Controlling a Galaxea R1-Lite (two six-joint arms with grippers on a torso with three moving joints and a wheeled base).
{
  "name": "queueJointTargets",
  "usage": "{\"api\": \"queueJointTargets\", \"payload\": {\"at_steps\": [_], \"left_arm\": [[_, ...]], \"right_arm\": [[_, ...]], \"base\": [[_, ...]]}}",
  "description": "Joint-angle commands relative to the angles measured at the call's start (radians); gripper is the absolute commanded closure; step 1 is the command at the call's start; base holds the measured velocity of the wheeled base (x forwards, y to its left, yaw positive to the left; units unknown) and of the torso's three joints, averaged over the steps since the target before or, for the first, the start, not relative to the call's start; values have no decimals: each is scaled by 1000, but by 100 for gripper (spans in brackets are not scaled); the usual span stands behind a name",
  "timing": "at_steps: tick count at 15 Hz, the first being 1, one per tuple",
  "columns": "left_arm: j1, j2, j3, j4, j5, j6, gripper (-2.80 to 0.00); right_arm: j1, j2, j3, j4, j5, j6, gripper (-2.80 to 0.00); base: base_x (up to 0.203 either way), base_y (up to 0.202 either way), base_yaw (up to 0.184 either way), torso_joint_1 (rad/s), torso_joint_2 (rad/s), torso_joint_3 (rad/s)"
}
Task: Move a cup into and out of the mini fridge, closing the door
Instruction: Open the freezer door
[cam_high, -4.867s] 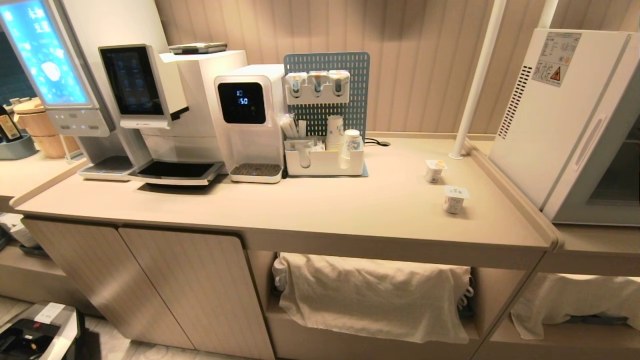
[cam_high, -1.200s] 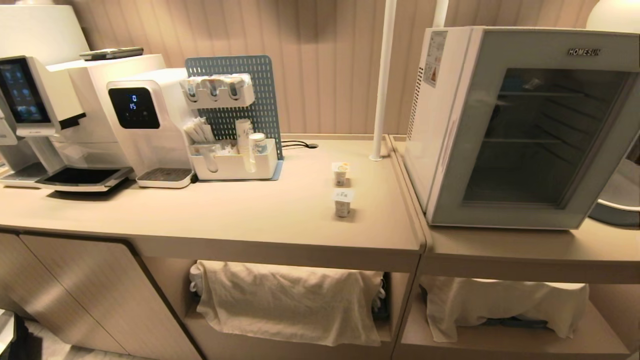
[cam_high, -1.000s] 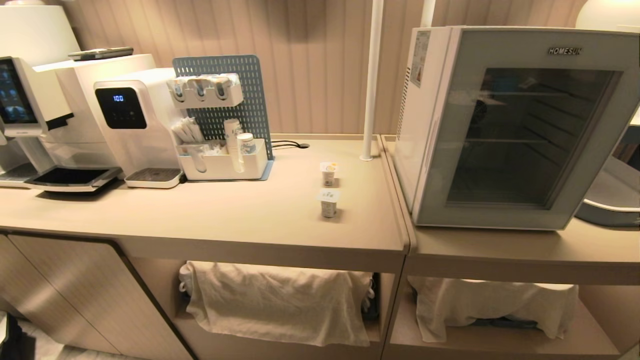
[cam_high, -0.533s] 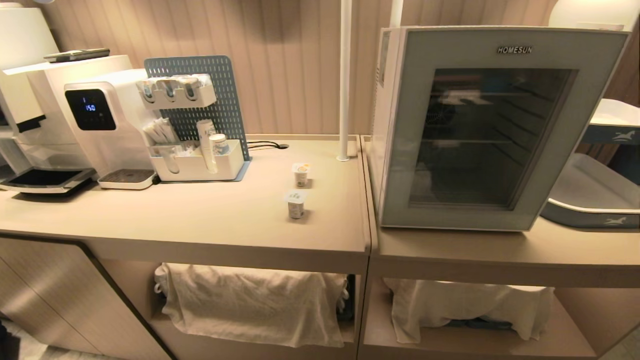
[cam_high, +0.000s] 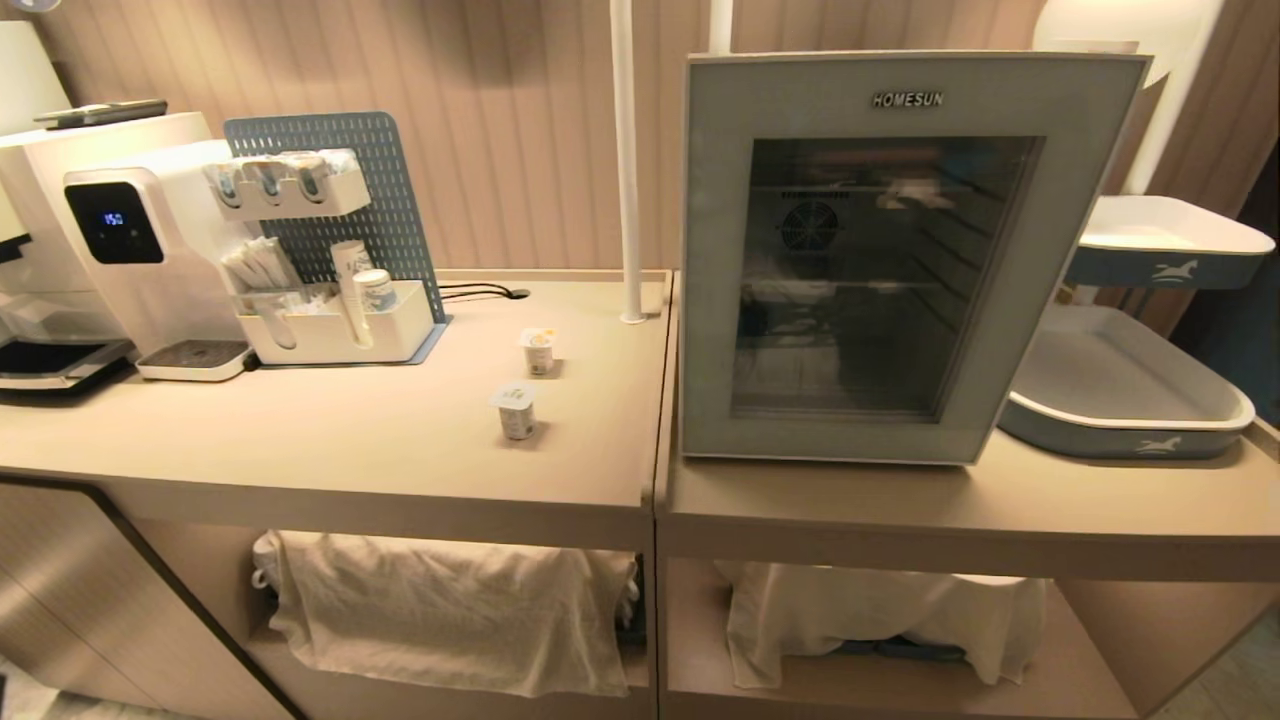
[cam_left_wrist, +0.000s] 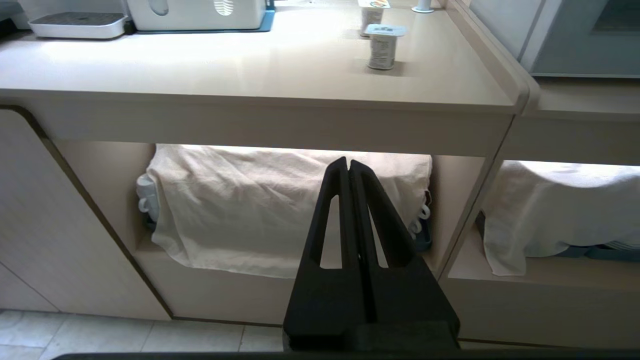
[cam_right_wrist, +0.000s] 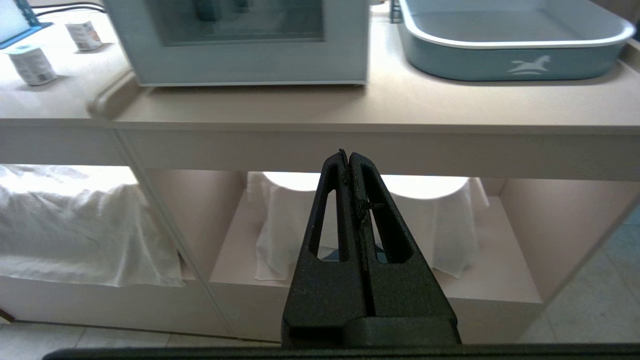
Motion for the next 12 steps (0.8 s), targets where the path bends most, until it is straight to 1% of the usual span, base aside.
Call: {"api": "queueJointTargets", "payload": {"at_steps": [1,12], "left_arm": [[-1,0,0,0,0,-1,0],[-1,0,0,-2,0,-2,0]], "right_arm": [[0,0,0,0,0,0,0],[1,0,0,0,0,0,0]], "base": [[0,-196,-4,2,2,7],[0,-193,-2,3,2,3]]}}
